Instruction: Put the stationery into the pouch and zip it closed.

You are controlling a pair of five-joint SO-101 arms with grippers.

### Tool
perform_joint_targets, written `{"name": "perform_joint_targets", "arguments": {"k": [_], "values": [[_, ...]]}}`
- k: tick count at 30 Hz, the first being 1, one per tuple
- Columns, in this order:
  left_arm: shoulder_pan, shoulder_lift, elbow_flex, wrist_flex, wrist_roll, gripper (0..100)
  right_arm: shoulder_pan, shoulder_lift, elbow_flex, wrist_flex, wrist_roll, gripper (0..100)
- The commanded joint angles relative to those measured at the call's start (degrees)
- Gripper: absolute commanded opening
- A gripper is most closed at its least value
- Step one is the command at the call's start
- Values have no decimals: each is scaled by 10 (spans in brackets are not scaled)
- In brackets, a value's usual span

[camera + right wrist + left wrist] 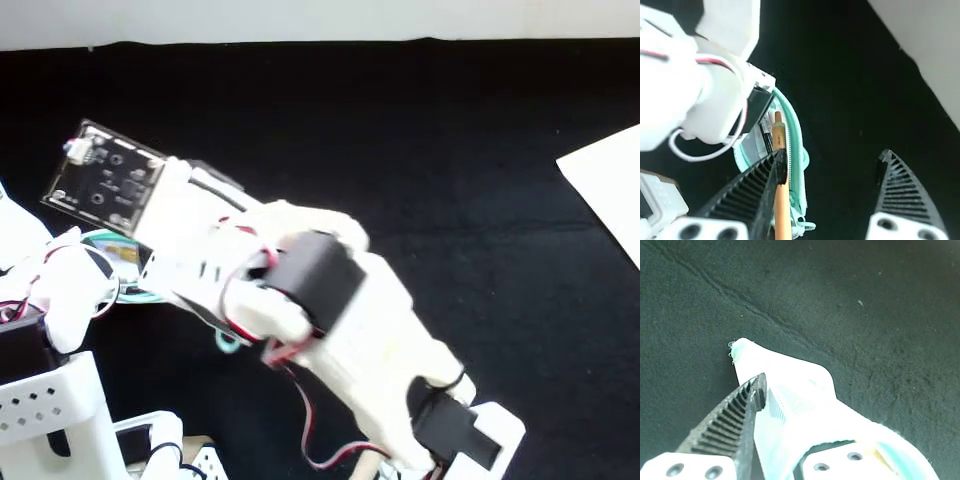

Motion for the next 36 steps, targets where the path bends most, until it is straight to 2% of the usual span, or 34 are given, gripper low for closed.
{"name": "perform_joint_targets", "arguments": {"k": [1, 7, 13, 18, 21, 25, 27, 30, 33, 36], "values": [[21, 14, 63, 17, 4, 7, 6, -19, -81, 32, -4, 286], [20, 14, 63, 17, 4, 7, 22, -24, -86, 95, -3, 286], [20, 14, 62, 16, 4, 7, 166, -32, -40, 116, 0, 255], [17, 14, 58, -1, 19, 7, 253, -81, 145, 116, 34, 234], [0, 14, 58, -39, 33, 7, 258, -104, 287, 107, 26, 234], [-33, 14, 58, -62, 45, 7, 258, -121, 470, 30, 12, 234], [-48, 14, 57, -69, 51, 7, 258, -122, 552, -19, 70, 234], [-62, 14, 57, -70, 50, 7, 258, -124, 640, -44, 208, 233], [-65, 15, 57, -72, 50, 7, 258, -123, 669, -39, 316, 231], [-65, 15, 57, -72, 50, 7, 256, -118, 675, -3, 394, 231]]}}
